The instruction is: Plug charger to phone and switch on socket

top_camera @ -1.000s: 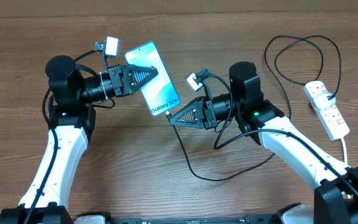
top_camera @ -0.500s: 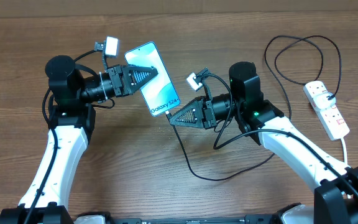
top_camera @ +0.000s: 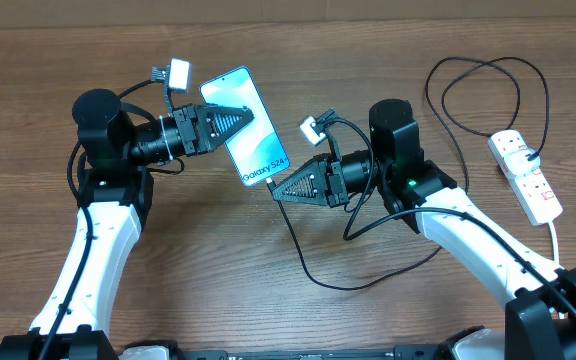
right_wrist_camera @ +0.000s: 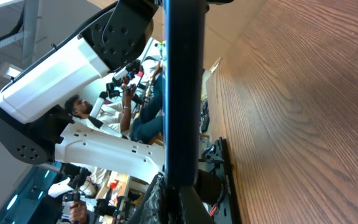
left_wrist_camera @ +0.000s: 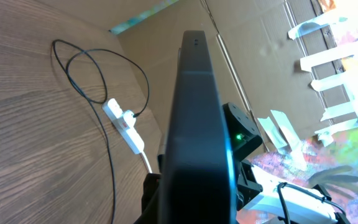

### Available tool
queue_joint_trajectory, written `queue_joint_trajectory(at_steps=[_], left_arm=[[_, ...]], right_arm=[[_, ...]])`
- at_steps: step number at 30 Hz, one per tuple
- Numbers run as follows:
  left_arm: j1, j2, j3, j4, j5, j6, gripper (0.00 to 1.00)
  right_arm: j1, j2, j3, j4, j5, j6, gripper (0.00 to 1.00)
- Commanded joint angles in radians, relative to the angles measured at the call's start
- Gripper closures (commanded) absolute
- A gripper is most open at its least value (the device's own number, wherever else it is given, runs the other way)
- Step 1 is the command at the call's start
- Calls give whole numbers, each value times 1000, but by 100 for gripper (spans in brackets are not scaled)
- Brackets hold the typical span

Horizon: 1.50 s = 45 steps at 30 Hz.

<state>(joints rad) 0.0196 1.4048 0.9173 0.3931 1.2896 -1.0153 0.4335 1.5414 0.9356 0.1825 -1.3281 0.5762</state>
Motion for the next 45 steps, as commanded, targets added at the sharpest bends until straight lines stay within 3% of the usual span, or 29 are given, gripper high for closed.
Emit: queue_joint_trajectory(at_steps=[1,25,39,42,45], left_arm=[[-7,-6,21,2,62,37,96],[-7,-6,21,0,64,31,96],[-20,-6,21,0,71,13,96],[-5,-6,21,1,53,14,96],[49,-6,21,2,40,21,96]], right_arm=[[-5,-7,19,18,25,-8,96],[-36,-7,19,21,66,-8,96],[37,-7,19,16,234,-9,96],[36,-7,19,-29,240,-53,96],[36,-7,19,-179,298,-140,96]])
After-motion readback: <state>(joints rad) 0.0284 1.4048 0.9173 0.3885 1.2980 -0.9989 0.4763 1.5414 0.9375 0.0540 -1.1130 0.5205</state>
